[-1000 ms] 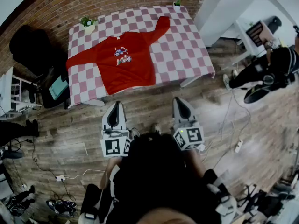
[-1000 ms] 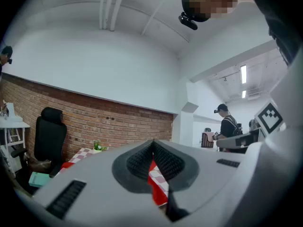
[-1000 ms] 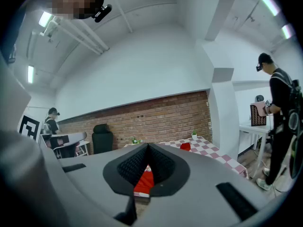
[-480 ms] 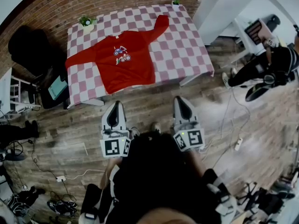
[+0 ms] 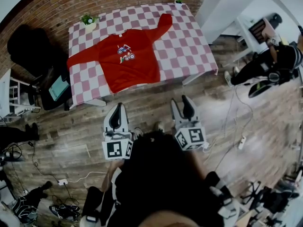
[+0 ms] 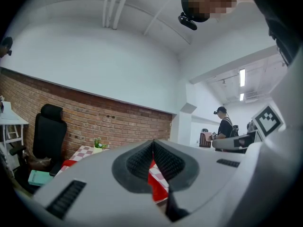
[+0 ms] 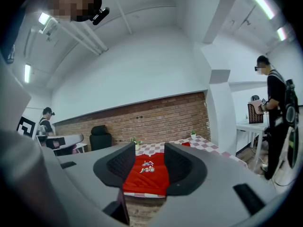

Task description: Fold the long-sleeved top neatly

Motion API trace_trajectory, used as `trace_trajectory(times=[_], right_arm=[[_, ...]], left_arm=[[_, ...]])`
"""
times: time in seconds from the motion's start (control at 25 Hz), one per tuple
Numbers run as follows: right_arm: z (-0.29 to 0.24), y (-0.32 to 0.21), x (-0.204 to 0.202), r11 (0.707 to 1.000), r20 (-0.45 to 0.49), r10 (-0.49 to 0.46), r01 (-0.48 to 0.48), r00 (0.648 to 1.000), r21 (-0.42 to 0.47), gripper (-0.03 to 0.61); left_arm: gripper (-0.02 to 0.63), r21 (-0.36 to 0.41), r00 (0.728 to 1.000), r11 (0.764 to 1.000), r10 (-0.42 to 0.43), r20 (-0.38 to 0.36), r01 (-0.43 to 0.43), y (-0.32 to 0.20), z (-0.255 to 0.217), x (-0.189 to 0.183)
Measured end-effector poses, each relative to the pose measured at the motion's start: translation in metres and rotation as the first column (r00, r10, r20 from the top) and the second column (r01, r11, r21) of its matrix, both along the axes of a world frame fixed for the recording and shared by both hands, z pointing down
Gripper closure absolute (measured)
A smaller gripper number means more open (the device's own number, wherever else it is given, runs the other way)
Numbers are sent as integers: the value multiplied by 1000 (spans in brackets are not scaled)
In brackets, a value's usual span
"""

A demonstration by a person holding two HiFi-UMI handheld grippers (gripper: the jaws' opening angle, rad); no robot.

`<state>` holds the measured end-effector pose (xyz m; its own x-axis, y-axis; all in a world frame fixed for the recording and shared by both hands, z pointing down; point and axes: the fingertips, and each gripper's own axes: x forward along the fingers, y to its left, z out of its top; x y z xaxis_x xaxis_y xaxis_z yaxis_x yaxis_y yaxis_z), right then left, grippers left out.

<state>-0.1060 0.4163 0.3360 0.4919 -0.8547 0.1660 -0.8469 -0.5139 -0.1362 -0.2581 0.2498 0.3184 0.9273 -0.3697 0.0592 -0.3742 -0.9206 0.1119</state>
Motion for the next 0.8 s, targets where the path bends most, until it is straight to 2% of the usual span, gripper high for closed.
trace_trajectory(times=[0.28, 0.52, 0.8], right_arm=[[7, -17, -24, 999, 5, 33, -33, 999, 3, 408], [17, -34, -30, 999, 21, 39, -39, 999, -13, 408], [20, -64, -2, 1000, 19, 16, -16, 1000, -13, 408]], left_arm=[[606, -23, 1000, 1000, 20, -2, -20, -20, 10, -27], [606, -41, 999, 999, 19, 29, -18, -39, 24, -37], [606, -47, 999, 999, 13, 37, -12, -60, 30, -15]])
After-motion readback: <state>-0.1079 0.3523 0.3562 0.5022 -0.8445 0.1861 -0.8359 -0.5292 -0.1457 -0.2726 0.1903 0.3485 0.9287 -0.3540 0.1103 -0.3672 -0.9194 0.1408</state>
